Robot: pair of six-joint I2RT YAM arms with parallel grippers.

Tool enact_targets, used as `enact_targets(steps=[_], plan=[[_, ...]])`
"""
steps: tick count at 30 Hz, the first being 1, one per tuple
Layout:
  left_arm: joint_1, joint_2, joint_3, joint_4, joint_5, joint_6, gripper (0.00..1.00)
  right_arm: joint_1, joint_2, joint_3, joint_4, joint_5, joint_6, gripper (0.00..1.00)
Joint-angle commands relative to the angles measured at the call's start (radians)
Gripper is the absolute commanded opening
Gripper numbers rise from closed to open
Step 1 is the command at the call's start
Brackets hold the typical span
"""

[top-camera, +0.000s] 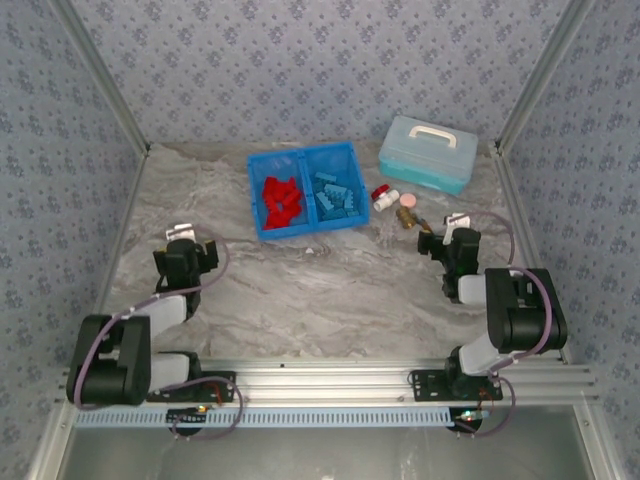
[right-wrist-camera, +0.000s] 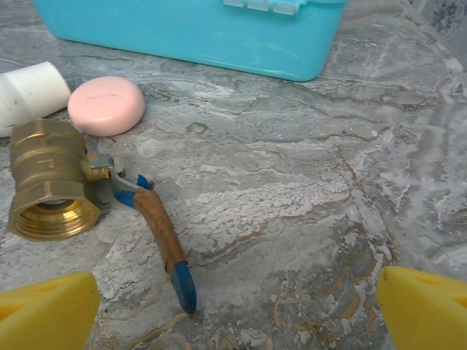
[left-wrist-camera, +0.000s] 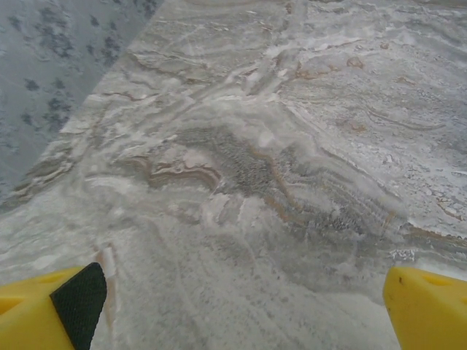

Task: Sort the legos into containers by color

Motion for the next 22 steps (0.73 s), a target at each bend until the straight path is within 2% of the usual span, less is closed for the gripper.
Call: enact_targets(steps=[1,4,5,7,8,9,11,22], plan=[[0.044,0.092,0.076,0.174,0.151,0.005,0.99,-0.006,-0.012,0.021,0.022,-0.037,-0.021,1.0],[0.058,0.282,0.083,0.372,0.236,0.037,0.99,-0.007,-0.013,0.021,0.022,-0.038,-0.019,1.0],[0.057,0.232,0.096,0.257,0.237,0.027,0.99,-0.007,-0.013,0.021,0.022,-0.04,-0.019,1.0],[0.06,0.262,0.099,0.308,0.26,0.035,0.99,-0.008,-0.012,0.021,0.021,-0.042,-0.021,1.0],[0.061,0.243,0.116,0.227,0.264,0.034,0.99,-0.007,-0.013,0.022,0.021,-0.041,-0.021,1.0],[0.06,0.259,0.1,0.292,0.261,0.036,0.99,-0.008,-0.013,0.021,0.022,-0.042,-0.021,1.0],[0.061,0.25,0.108,0.252,0.262,0.034,0.99,-0.008,-0.012,0.022,0.022,-0.043,-0.021,1.0],[0.061,0.249,0.11,0.259,0.262,0.036,0.99,-0.011,-0.012,0.022,0.021,-0.048,-0.02,1.0]])
